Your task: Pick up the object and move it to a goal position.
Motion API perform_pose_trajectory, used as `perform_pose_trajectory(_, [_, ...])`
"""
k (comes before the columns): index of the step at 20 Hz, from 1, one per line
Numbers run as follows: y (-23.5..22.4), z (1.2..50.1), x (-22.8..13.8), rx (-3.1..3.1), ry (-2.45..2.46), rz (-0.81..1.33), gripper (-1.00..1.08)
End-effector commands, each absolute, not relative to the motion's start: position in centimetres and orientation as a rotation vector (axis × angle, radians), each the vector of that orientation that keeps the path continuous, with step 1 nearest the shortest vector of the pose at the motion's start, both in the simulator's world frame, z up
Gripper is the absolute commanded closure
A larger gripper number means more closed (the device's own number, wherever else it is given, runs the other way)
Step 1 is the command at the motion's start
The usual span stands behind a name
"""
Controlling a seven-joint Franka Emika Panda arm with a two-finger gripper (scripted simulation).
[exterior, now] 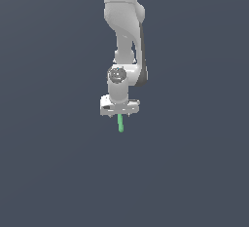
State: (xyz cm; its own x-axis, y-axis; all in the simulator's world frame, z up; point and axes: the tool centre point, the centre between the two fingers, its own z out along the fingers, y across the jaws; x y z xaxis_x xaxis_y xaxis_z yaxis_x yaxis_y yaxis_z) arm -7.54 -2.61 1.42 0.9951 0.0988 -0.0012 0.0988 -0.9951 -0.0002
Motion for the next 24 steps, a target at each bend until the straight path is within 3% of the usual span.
perform_pose_trajectory(1, [-2.6, 1.3, -7.5, -3.138, -0.156, 0.000, 1.08])
perform_pose_trajectory(15, [-3.0, 1.7, -7.6, -3.138, -0.157, 0.000, 1.08])
perform_pose_trajectory(24, [-6.9, 4.9, -9.0, -3.138, -0.157, 0.000, 1.08])
